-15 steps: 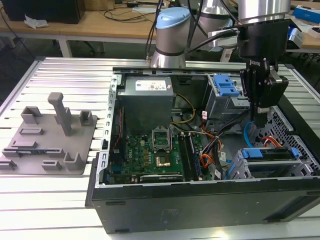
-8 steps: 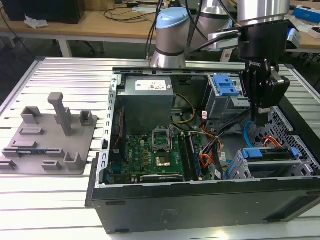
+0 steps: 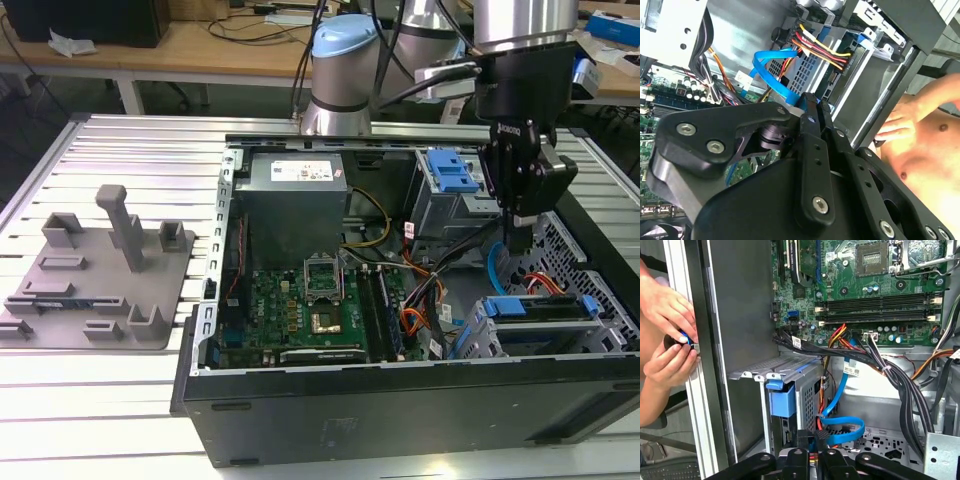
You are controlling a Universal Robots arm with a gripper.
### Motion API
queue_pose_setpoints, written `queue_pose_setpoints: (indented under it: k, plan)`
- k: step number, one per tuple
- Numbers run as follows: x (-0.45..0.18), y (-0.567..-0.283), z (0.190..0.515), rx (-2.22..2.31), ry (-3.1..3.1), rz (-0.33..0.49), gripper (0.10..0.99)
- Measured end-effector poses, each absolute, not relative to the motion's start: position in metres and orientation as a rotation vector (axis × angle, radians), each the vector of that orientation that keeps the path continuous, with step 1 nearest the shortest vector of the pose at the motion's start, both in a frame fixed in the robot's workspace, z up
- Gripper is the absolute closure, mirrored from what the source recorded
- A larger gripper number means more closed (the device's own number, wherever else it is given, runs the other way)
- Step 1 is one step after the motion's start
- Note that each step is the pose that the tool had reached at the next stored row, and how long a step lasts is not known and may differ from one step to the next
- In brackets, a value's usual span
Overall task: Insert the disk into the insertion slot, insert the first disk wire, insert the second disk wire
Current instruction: 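Insert the second disk wire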
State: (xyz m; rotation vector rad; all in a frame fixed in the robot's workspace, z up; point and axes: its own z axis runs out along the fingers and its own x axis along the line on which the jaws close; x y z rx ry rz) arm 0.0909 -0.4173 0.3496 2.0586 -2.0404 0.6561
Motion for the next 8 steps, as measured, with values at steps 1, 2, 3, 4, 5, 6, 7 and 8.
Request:
queue_pose_setpoints:
  k: [1,2,3,4,5,6,7,8]
  plan:
    - [0.093,-0.418,0.35,2.059,-2.037,0.643,0.922]
    - [0.095,-0.419,0.35,2.058,-2.03,0.627,0.922]
    - [0.098,-0.419,0.35,2.057,-2.021,0.608,0.922]
    - [0.101,-0.419,0.35,2.055,-2.014,0.591,0.922]
    - [0.106,-0.419,0.35,2.053,-2.003,0.567,0.922]
    - [0.109,-0.419,0.35,2.052,-1.998,0.555,0.922]
    - [0.112,-0.419,0.35,2.052,-1.993,0.545,0.922]
    - [0.115,-0.419,0.35,2.052,-1.989,0.537,0.922]
